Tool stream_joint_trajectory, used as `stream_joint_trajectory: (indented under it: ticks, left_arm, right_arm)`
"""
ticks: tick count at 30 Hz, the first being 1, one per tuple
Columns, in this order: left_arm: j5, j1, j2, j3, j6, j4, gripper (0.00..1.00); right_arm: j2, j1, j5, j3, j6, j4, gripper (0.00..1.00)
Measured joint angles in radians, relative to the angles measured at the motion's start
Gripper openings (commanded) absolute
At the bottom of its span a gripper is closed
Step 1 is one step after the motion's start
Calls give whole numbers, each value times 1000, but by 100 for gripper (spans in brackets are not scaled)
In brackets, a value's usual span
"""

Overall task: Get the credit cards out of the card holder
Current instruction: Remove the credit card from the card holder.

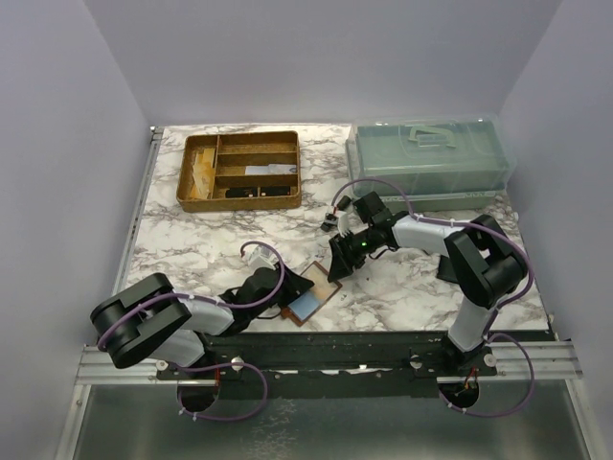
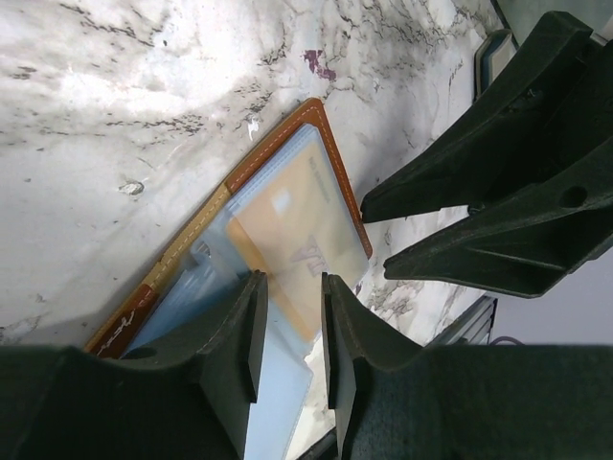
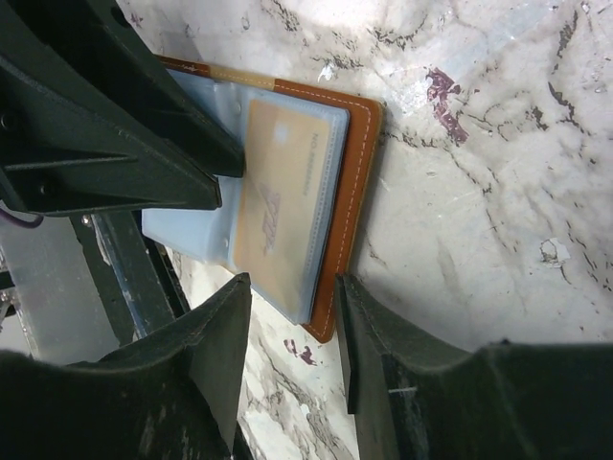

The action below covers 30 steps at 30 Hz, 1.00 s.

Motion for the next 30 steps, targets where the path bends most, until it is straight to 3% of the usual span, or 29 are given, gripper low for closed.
stream_joint_trajectory:
  ticks: [7, 15, 30]
  left_arm:
    - [0, 0, -13, -15, -8, 2, 35]
    - [0, 0, -13, -16, -10, 4, 35]
    - [0, 0, -10, -17, -11, 8, 35]
  right_arm:
    - [-29, 0, 3, 0, 1, 5, 50]
    - [-10, 0, -78, 6, -14, -5, 46]
    - [28, 0, -53, 13, -14, -12, 44]
